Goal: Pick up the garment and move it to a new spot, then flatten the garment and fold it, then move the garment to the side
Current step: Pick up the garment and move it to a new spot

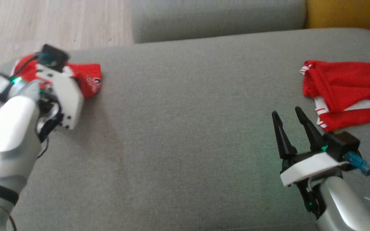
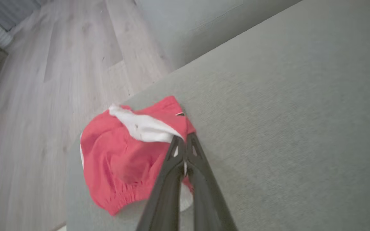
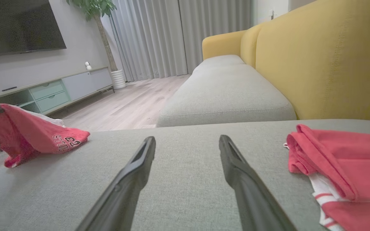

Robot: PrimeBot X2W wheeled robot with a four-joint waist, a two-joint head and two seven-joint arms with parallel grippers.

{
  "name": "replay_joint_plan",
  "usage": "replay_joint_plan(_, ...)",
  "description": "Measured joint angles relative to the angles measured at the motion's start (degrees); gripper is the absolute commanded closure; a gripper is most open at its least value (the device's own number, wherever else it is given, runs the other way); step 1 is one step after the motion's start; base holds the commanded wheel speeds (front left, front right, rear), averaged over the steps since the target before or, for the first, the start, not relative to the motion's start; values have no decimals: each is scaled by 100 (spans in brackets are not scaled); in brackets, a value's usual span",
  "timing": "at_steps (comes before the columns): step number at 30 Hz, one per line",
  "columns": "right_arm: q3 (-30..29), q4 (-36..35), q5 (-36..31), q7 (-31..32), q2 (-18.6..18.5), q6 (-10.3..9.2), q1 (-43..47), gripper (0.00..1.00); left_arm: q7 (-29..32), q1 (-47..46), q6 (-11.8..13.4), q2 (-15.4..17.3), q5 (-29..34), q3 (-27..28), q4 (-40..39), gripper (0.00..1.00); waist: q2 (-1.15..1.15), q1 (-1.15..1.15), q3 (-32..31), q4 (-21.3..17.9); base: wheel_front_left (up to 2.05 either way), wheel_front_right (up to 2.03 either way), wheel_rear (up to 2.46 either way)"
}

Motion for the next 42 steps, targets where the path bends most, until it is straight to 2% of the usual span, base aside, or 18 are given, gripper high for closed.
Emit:
replay_joint_plan(3, -44, 30, 0, -15, 27, 0, 109, 0, 32, -162, 0, 63, -179, -524, -524, 100, 0, 0, -160, -134, 0, 0, 0)
replay_joint_plan(8, -146, 34, -1, -33, 35, 0, 113, 0, 0, -553, -1, -8, -469, -1053, -1289, 100, 0, 0, -287, -419, 0, 0, 0)
replay_joint_plan(14, -396, 0, -2, -34, 12, 0, 114, 0, -442, -979, -1, -592, -938, -1134, -2098, 100, 0, 0, -339, -652, 0, 0, 0)
replay_joint_plan(18, -477, -11, -2, -35, 12, 0, 115, 0, -517, -1031, -1, -665, -1227, -1258, -2430, 100, 0, 0, -320, -649, 0, 0, 0)
replay_joint_plan(24, -494, -20, -2, -34, 20, 0, 162, 0, -177, -682, -1, -278, -1653, -1738, -2560, 100, 0, 0, -273, -558, 0, 0, 0)
replay_joint_plan(25, -488, -23, -2, -34, 25, 0, 204, 0, -80, -526, -1, -132, -1736, -1892, -2512, 100, 0, 0, -258, -541, 0, 0, 0)
replay_joint_plan(26, -465, -11, -2, -32, 41, 0, 259, 0, 160, -191, -1, 177, -1867, -2313, -2330, 100, 0, 0, -235, -517, 0, 0, 0)
replay_joint_plan(27, -465, -11, -2, -32, 41, 0, 259, 0, 160, -191, -1, 177, -1867, -2313, -2330, 100, 0, 0, -235, -517, 0, 0, 0)
replay_joint_plan(30, -437, -9, -1, -31, 40, 0, 261, 0, 454, 265, -1, 593, -2024, -3023, -2000, 100, 0, 0, -213, -499, 0, 0, 0)
replay_joint_plan(32, -404, -7, -1, -30, 41, 0, 259, 0, 454, 437, -1, 783, -2076, -3344, -1711, 100, 0, 0, -205, -492, 0, 0, 0)
replay_joint_plan(34, -376, -3, -1, -30, 40, 0, 253, 0, 305, 467, -1, 883, -2073, -3438, -1328, 100, 0, 0, -201, -486, 0, 0, 0)
replay_joint_plan(37, -363, 4, 0, -22, 31, 0, 253, 0, -108, 401, -1, 871, -2000, -3435, -728, 100, 0, 0, -200, -459, 0, 0, 0)
replay_joint_plan(38, -360, 4, 0, 2, 27, 0, 253, 0, -261, 372, -1, 839, -1998, -3431, -563, 91, 0, 0, -204, -448, 0, 0, 0)
replay_joint_plan(39, -360, 10, 0, 21, 20, 0, 253, 0, -406, 349, -1, 784, -1993, -3429, -405, 68, 0, 0, -209, -438, 0, 0, 0)
replay_joint_plan(40, -360, 12, 0, 21, 18, 0, 253, 0, -560, 342, -1, 722, -1989, -3410, -261, 29, 0, 0, -214, -428, 0, 0, 0)
replay_joint_plan(41, -360, 16, 0, 21, 14, 0, 253, 0, -701, 342, -1, 655, -2000, -3372, -141, 0, 0, 0, -221, -417, 0, 0, 0)
replay_joint_plan(42, -360, 24, 0, 21, 13, 0, 253, 0, -795, 342, -1, 581, -2038, -3319, -53, 0, 0, 0, -232, -408, 0, 0, 0)
